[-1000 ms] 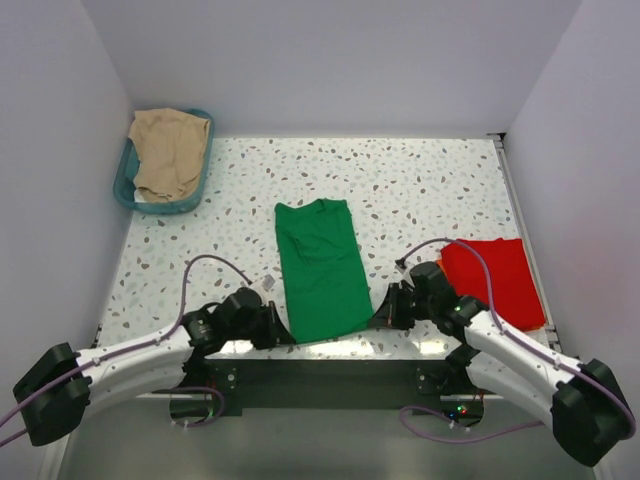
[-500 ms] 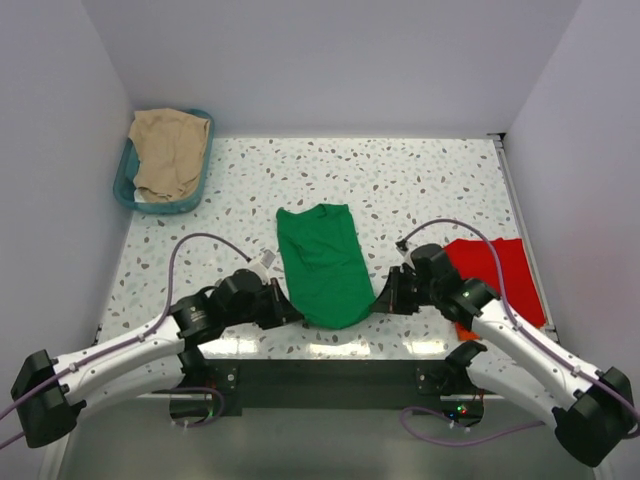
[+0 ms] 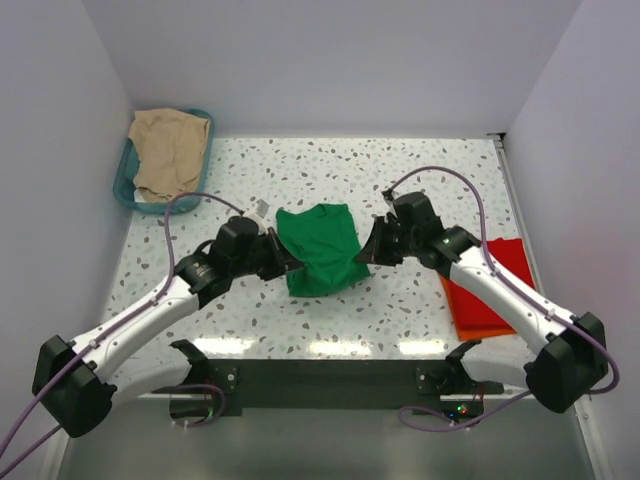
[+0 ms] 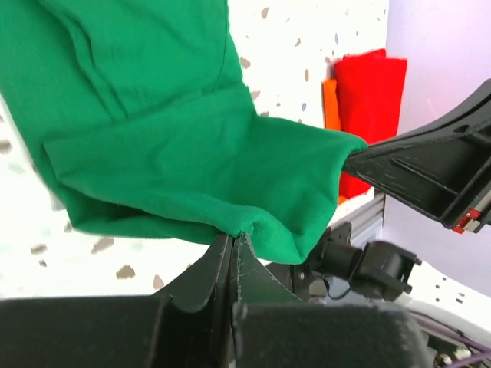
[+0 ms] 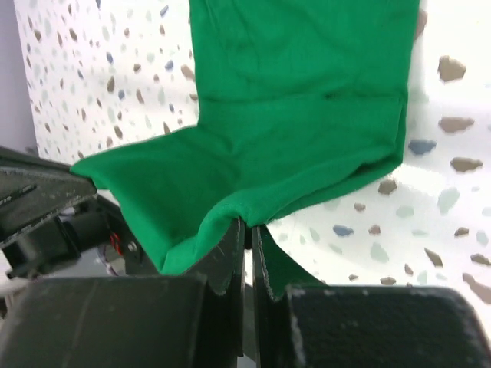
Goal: Fold and stack the t-shirts
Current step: Fold the tshirt
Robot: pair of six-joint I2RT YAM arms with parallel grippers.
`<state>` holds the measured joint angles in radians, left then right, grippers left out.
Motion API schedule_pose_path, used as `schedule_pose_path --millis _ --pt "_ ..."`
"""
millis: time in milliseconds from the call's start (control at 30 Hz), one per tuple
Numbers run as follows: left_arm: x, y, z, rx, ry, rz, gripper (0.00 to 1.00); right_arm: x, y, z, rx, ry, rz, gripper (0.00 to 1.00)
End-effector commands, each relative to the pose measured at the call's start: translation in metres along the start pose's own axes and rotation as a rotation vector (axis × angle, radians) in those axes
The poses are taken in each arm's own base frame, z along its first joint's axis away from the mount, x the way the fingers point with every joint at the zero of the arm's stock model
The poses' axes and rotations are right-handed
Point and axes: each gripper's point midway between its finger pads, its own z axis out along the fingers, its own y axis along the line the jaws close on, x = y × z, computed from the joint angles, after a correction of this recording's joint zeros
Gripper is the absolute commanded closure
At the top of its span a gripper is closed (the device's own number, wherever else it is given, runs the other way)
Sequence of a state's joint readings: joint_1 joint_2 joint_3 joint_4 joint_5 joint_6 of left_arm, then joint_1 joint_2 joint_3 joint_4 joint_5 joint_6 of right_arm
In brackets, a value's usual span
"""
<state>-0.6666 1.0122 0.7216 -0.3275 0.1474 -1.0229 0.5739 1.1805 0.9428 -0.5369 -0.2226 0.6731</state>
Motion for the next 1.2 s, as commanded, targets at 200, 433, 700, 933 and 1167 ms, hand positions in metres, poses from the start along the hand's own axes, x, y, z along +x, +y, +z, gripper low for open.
schedule_pose_path --millis 200,433,700,933,1167 --pt "-0.090 -0.022 0.019 0.056 -0.098 0.040 1.00 -0.109 0.029 0.024 -0.078 -0.109 -0.016 1.00" --pt "-0.133 0.001 0.062 0.029 -0.100 -0.026 1.00 -0.158 0.029 0.070 -0.102 -0.095 0.004 1.00" --pt "-0.179 0.039 0.078 -0.001 -0.166 -0.121 1.00 -0.200 0.028 0.136 -0.139 -0.075 -0.003 1.00" --pt "-0.204 0.066 0.086 -0.032 -0.197 -0.167 1.00 -0.232 0.038 0.185 -0.209 -0.088 0.010 1.00" --pt "-0.209 0.104 0.096 -0.100 -0.196 -0.229 1.00 -0.246 0.042 0.225 -0.293 -0.098 0.014 0.94"
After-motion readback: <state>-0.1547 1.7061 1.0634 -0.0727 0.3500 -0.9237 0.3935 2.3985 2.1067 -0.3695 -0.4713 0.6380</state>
